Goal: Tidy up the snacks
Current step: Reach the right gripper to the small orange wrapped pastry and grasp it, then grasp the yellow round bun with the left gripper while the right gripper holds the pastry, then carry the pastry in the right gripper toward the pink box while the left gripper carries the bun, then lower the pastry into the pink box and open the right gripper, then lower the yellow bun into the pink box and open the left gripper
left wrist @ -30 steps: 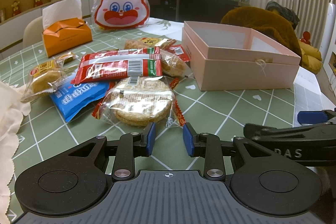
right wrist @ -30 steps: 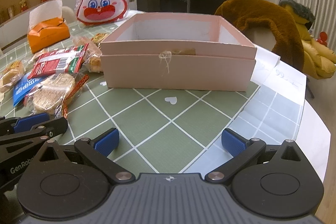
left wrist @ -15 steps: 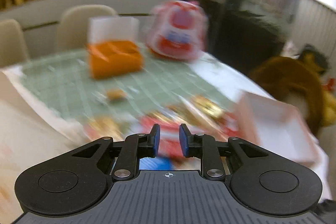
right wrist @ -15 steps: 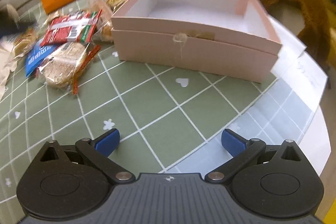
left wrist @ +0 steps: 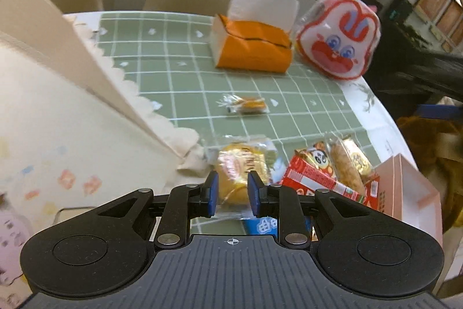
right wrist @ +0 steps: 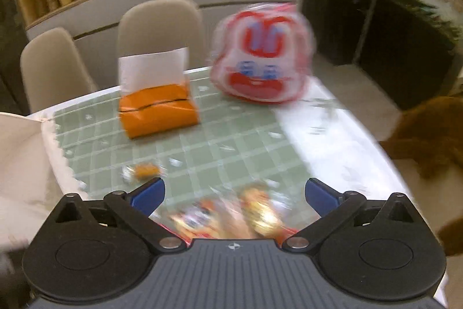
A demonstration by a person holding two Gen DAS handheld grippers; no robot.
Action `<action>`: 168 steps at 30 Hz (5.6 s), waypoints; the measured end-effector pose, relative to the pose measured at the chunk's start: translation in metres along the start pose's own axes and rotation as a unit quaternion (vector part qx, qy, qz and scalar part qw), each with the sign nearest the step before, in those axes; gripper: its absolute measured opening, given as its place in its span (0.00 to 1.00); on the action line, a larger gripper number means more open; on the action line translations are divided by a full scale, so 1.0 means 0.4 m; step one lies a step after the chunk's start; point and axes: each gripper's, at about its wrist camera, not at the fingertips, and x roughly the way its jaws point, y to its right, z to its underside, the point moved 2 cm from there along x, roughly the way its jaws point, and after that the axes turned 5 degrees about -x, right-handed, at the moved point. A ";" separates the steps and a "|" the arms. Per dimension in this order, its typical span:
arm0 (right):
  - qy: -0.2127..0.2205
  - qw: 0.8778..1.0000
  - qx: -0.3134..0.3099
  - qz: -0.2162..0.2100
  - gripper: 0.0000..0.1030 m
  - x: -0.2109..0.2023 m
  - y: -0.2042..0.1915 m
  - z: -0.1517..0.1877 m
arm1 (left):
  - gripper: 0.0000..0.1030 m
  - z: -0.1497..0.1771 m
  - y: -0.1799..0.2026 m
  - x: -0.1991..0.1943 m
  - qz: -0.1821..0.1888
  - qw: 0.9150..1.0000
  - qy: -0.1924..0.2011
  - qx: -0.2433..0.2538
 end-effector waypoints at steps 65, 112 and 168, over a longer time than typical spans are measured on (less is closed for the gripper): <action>-0.060 0.996 0.062 0.026 0.67 -0.199 0.046 0.779 | 0.74 0.319 0.203 0.095 0.059 0.958 -0.105 0.260; -0.102 0.987 0.114 -0.054 0.58 -0.128 0.071 0.718 | 0.57 0.454 0.101 -0.151 0.096 0.981 -0.101 0.131; -0.042 0.998 0.043 -0.016 0.67 -0.161 0.189 0.640 | 0.59 0.147 0.446 0.304 0.032 0.988 -0.097 0.114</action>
